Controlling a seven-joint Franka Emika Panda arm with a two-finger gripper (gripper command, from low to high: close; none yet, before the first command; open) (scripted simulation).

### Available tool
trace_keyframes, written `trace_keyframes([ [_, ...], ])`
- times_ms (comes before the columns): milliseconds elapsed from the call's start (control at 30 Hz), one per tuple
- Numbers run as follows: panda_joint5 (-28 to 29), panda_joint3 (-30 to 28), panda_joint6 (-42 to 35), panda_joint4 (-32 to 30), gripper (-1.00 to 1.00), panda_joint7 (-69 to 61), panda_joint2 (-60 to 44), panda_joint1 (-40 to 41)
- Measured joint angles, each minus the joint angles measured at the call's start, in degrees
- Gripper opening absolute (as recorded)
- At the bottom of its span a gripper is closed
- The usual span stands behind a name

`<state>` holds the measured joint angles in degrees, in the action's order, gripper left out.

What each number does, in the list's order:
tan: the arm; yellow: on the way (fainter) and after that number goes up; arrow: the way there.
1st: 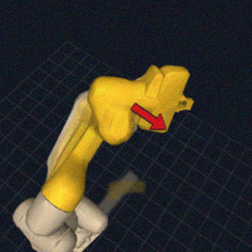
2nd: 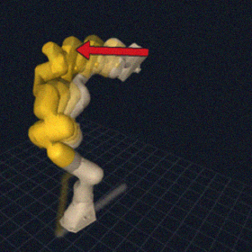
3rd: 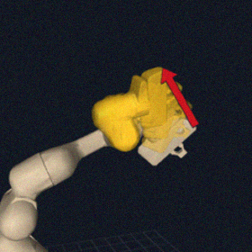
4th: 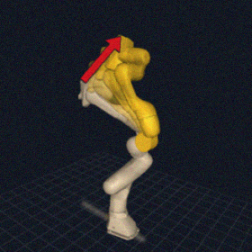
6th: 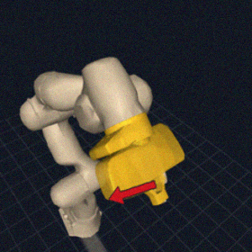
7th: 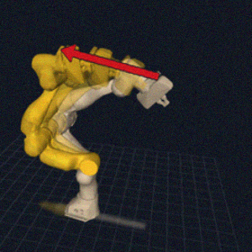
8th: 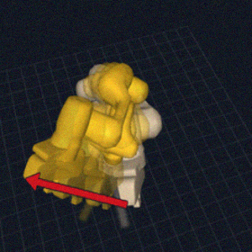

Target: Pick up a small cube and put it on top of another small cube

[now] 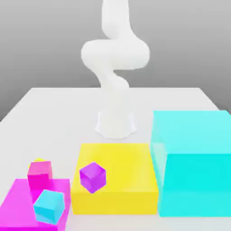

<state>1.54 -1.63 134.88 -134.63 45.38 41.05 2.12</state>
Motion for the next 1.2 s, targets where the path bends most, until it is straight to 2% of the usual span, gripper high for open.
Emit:
trace_keyframes([
  [200, 3.4, -5.6, 8.3, -7.5, 0.00, -1.8, -13.0, 5.6],
  [400, 4.5, -12.2, 16.3, -14.6, 0.00, -5.0, -25.3, 10.4],
  [533, 2.7, -16.8, 21.7, -19.4, 0.00, -9.0, -33.7, 13.2],
  [633, -1.6, -18.9, 25.7, -23.0, 0.00, -14.1, -40.2, 16.1],
  [733, -8.8, -16.9, 30.0, -24.4, 0.00, -20.3, -46.8, 19.2],
  [900, -18.6, -6.2, 38.0, -22.5, 0.00, -27.9, -57.2, 27.8],
  [933, -19.2, -4.7, 39.1, -22.2, -1.00, -28.5, -58.5, 29.1],
  [1133, -19.5, -4.0, 39.5, -22.1, -1.00, -28.6, -59.2, 29.8],
  [1200, -18.2, -6.0, 37.9, -22.5, -1.00, -27.6, -57.1, 28.1],
])
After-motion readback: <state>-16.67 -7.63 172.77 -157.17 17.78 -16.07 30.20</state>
